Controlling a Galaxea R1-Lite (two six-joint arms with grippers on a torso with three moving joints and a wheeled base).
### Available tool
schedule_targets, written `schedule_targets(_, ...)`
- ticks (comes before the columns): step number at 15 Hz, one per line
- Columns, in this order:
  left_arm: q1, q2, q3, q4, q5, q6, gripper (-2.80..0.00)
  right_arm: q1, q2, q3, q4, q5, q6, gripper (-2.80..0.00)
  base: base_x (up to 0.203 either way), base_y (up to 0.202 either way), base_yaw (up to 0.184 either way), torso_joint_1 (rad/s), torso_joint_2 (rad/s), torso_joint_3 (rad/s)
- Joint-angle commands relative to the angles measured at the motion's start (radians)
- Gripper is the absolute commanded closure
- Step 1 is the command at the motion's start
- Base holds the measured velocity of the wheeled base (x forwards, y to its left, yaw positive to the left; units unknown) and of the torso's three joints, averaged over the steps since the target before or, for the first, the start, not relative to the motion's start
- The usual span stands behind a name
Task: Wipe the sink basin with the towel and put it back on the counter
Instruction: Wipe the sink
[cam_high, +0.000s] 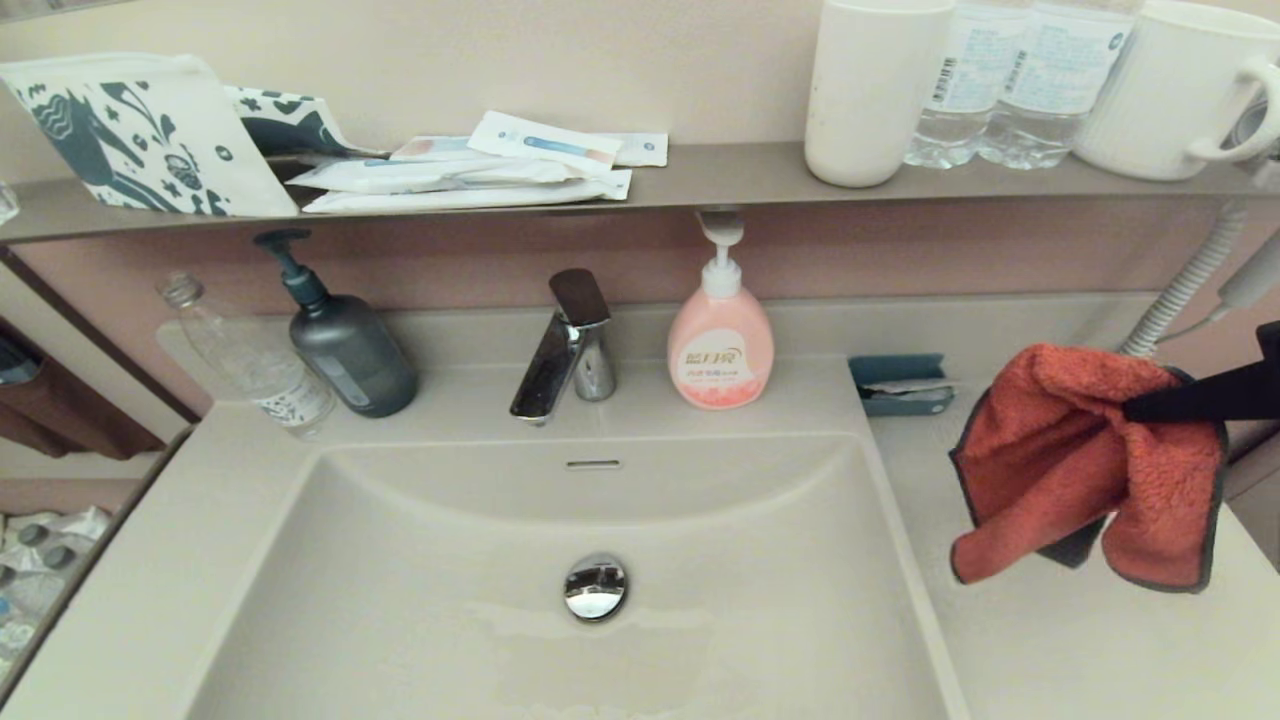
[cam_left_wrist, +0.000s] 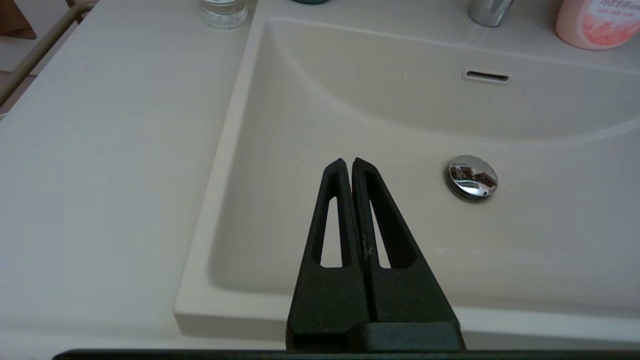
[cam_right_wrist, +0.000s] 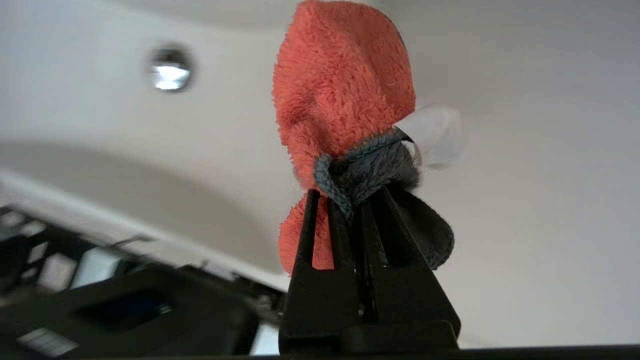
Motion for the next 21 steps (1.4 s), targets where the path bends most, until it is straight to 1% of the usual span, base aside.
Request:
schedule_targets(1,-0.001,0.001,0.0,-0.001,0.0,-0.001,0.0,0.098,-0.002,-0.04,0.01,-0.016,0.025,0.0,0.0,0.0,0.0,0.0,0.0,0.0)
schedule_targets(3,-0.001,0.001,-0.001,0.0,0.0,-0.001,0.0,0.228,0.021,-0.048,0.006,-0.094,0.073,0.0,0.0,0.0,0.0,0.0,0.0,0.0)
schedule_targets(5,0.001,0.001,0.0,-0.001,0.0,-0.001,0.0,0.367,0.078,-0.048,-0.044,-0.182,0.141,0.0,0.0,0.0,0.0,0.0,0.0,0.0)
schedule_targets(8,0.001,0.001,0.0,0.0,0.0,-0.001,0.0,0.532,0.197,-0.043,-0.095,-0.286,0.224,0.0,0.0,0.0,0.0,0.0,0.0,0.0)
schedule_targets(9,0.001,0.001,0.0,-0.001,0.0,-0.001,0.0,0.565,0.236,-0.035,-0.127,-0.32,0.252,0.0,0.0,0.0,0.0,0.0,0.0,0.0)
schedule_targets(10,0.001,0.001,0.0,0.0,0.0,-0.001,0.0,0.591,0.264,-0.011,-0.159,-0.344,0.273,0.0,0.0,0.0,0.0,0.0,0.0,0.0)
schedule_targets(14,0.001,0.001,0.0,0.0,0.0,-0.001,0.0,0.609,0.315,0.116,-0.201,-0.393,0.283,0.0,0.0,0.0,0.0,0.0,0.0,0.0)
schedule_targets(16,-0.001,0.001,0.0,0.0,0.0,-0.001,0.0,0.64,0.349,0.173,-0.227,-0.42,0.304,0.0,0.0,0.0,0.0,0.0,0.0,0.0)
schedule_targets(21,0.001,0.001,0.0,-0.001,0.0,-0.001,0.0,0.712,0.483,0.193,-0.292,-0.473,0.381,0.0,0.0,0.0,0.0,0.0,0.0,0.0)
